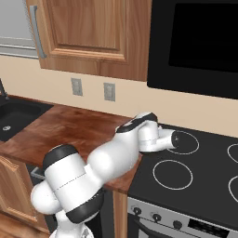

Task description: Collect the turmeric, ketchup, and shaker from the cabinet and place them next to the stove.

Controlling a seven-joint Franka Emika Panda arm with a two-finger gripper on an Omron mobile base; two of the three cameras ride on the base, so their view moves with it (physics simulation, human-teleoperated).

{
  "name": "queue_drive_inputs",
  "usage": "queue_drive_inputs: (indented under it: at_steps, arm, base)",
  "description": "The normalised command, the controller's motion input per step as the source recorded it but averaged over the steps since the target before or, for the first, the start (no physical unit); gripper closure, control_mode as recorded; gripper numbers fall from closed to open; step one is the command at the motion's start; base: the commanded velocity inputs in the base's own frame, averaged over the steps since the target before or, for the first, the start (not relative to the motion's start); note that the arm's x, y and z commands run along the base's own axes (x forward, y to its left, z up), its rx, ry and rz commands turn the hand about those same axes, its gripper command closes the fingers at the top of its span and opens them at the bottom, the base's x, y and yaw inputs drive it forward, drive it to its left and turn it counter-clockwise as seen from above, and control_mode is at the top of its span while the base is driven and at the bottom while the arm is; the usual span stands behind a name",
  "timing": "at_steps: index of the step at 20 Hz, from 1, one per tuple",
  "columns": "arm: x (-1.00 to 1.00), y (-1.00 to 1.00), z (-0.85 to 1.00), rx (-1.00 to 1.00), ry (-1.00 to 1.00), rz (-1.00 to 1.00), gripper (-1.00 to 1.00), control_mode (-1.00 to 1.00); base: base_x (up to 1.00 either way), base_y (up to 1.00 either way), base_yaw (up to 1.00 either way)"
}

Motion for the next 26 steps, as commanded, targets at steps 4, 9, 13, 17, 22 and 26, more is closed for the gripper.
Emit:
queue_drive_inputs:
  at_steps: [4, 9, 13, 17, 22, 26]
  arm:
    - [-0.02, 0.03, 0.0, 0.0, 0.0, 0.01, 1.0, -1.0]
    - [-0.01, 0.29, 0.01, 0.0, 0.0, 0.0, 1.0, -1.0]
    - [-0.03, 0.35, 0.0, -0.02, 0.0, 0.0, 1.0, -1.0]
    - [-0.09, 0.38, 0.0, -0.02, 0.0, 0.0, 1.0, -1.0]
    - [-0.17, 0.34, 0.0, -0.02, 0.0, 0.0, 1.0, -1.0]
    - [-0.17, 0.12, 0.21, -0.01, -0.01, 0.0, 1.0, -1.0]
  base:
    - [0.0, 0.0, 0.0]
    - [0.0, 0.0, 0.0]
    - [0.0, 0.0, 0.0]
    - [0.0, 0.0, 0.0]
    - [0.0, 0.0, 0.0]
    - [0.0, 0.0, 0.0]
